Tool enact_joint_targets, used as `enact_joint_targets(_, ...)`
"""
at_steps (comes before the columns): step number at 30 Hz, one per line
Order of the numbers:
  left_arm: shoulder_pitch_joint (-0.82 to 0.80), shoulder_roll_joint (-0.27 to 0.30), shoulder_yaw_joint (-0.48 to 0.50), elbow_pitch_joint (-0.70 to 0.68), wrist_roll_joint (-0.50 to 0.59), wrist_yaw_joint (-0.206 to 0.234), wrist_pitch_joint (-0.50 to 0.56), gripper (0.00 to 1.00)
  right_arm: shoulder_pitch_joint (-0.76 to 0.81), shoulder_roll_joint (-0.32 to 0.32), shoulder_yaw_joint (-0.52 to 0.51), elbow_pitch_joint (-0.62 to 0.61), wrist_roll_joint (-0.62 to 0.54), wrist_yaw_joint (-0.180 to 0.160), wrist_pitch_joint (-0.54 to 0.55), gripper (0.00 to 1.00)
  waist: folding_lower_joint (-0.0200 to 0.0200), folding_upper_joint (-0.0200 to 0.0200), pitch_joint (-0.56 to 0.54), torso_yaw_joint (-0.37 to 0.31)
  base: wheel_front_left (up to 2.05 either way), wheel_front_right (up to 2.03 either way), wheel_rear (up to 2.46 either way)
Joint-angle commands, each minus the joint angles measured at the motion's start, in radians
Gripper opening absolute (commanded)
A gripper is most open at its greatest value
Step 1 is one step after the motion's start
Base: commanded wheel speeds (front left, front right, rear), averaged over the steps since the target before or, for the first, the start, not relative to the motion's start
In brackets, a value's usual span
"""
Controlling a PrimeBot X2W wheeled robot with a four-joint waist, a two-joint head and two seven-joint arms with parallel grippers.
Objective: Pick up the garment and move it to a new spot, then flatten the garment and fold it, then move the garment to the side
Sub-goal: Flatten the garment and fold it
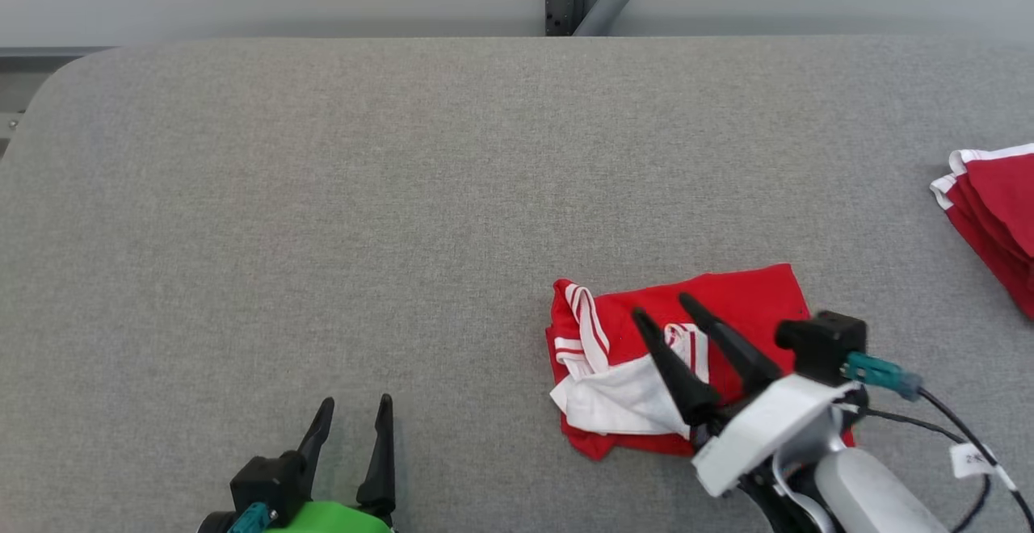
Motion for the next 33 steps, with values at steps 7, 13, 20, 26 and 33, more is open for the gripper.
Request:
enact_joint_targets(7, 0.028, 0.002, 0.019, -0.006, 0.011, -0.007, -0.002, 1.0, 0.15, -0.037, -0.198, -0.056, -0.036, 0.0, -0.147, 1.0, 0.0, 0.0, -0.04, -0.038, 0.0, 0.0, 0.0)
enact_joint_targets(13, 0.045, 0.002, 0.008, -0.003, 0.0, 0.002, -0.002, 1.0, 0.229, -0.02, -0.348, 0.021, -0.124, 0.0, -0.225, 1.0, 0.0, 0.0, -0.074, -0.056, 0.0, 0.0, 0.0)
enact_joint_targets(20, 0.05, 0.002, -0.01, 0.0, -0.003, 0.005, -0.002, 1.0, 0.194, -0.037, -0.331, 0.147, -0.145, 0.0, -0.231, 0.0, 0.0, 0.0, -0.083, -0.058, 0.0, 0.0, 0.0)
enact_joint_targets(26, 0.006, 0.003, -0.02, -0.02, 0.01, 0.0, -0.002, 1.0, 0.025, -0.104, -0.184, 0.254, -0.162, 0.0, -0.232, 0.0, 0.0, 0.0, -0.016, -0.052, 0.0, 0.0, 0.0)
enact_joint_targets(33, -0.02, 0.003, -0.016, -0.016, 0.017, 0.001, -0.002, 1.0, -0.13, -0.146, 0.035, 0.386, -0.153, 0.0, -0.231, 0.0, 0.0, 0.0, 0.034, -0.019, 0.0, 0.0, 0.0)
